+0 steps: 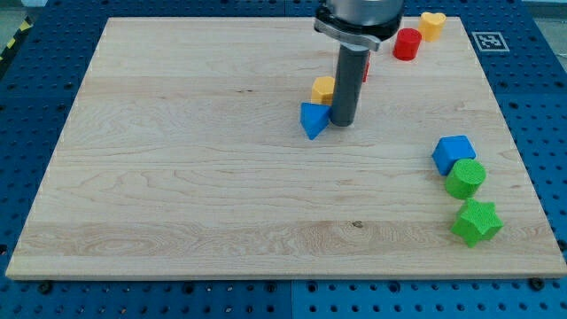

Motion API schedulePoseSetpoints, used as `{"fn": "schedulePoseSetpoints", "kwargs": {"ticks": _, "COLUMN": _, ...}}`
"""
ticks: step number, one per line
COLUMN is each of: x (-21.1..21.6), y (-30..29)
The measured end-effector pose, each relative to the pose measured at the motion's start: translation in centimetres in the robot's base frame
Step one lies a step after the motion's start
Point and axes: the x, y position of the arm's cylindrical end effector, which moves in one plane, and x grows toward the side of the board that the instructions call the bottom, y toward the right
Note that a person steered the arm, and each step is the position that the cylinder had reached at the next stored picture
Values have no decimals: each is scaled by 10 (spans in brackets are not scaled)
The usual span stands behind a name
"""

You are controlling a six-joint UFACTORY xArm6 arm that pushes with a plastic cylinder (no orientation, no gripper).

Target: Place the blue cube to bottom left of triangle

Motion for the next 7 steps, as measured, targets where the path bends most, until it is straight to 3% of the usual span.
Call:
{"fn": "schedulePoseSetpoints", "kwargs": {"ticks": 1, "x": 0, "y": -12}}
{"fn": "schedulePoseSetpoints", "kwargs": {"ticks": 2, "x": 0, "y": 26}}
{"fn": "schedulePoseSetpoints", "kwargs": {"ticks": 4, "x": 20, "y": 208}}
{"fn": "schedulePoseSetpoints", "kwargs": {"ticks": 5, "x": 65, "y": 230}}
{"fn": "schedulePoseSetpoints", "kwargs": {"ticks": 7, "x": 72, "y": 193}}
